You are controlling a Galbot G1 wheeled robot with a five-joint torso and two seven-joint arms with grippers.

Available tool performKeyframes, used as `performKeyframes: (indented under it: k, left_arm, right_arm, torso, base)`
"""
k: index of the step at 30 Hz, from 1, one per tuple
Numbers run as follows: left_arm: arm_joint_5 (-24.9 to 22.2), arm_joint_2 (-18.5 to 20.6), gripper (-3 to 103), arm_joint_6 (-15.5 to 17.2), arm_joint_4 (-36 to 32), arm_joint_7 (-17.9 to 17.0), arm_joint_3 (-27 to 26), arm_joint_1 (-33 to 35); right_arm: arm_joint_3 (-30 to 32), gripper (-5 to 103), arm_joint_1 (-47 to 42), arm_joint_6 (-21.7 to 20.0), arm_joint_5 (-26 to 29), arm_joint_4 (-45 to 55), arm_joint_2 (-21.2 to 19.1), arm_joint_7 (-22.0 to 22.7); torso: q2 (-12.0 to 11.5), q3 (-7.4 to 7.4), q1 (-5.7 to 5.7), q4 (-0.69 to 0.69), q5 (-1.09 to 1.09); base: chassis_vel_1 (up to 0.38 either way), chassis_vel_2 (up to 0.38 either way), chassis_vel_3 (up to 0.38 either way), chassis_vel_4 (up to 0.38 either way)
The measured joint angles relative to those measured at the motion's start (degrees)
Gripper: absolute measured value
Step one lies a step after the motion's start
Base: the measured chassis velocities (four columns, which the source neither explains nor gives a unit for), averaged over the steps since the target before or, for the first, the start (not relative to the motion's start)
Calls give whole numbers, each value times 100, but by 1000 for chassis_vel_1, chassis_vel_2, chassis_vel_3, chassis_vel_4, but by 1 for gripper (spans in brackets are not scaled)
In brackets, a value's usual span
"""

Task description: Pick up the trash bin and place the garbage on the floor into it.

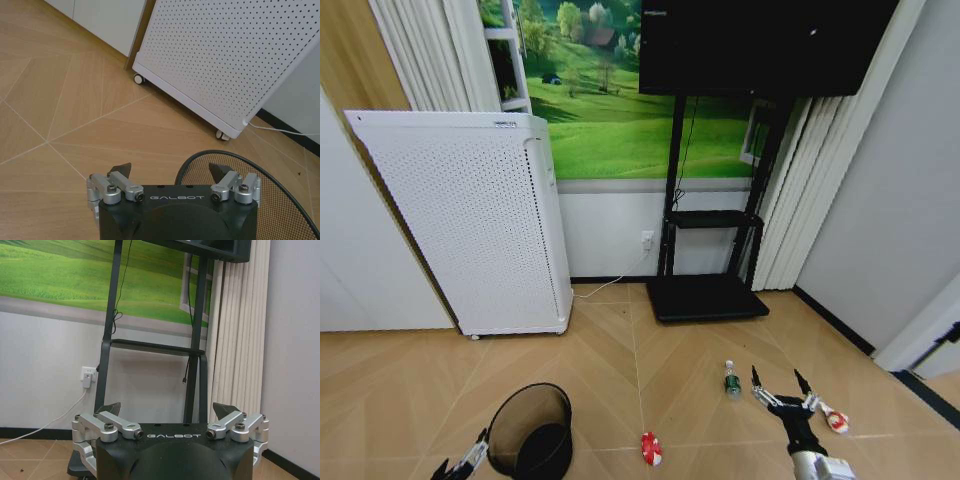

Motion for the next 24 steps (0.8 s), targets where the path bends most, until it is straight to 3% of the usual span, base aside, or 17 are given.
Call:
performKeyframes:
  k: [1, 18, 21, 24]
  left_arm:
    - [37, -12, 86, 15, 30, -14, 5, -56]
    - [238, 13, 86, 332, 611, -162, 120, -851]
    - [205, 5, 89, 484, 577, -247, 143, -858]
    - [13, 4, 90, 927, 332, -538, 162, -701]
  right_arm:
    - [-20, 100, 0, -1, -15, 10, 16, 0]
    - [-14, 100, -15, -4, -15, 38, 1, 0]
    - [-12, 100, -12, -3, -10, 47, 0, 0]
    - [-3, 100, 2, -4, 7, 49, 6, 0]
  torso:
    - [1, 1, 0, -1, 0]
    - [9, 8, 2, -1, -1]
    - [10, 8, 2, -1, -1]
    - [11, 9, 2, 0, 0]
  base:
    - [0, 0, 0, 0]
    - [0, 0, 0, 0]
    - [0, 0, 0, 0]
    - [0, 0, 0, 0]
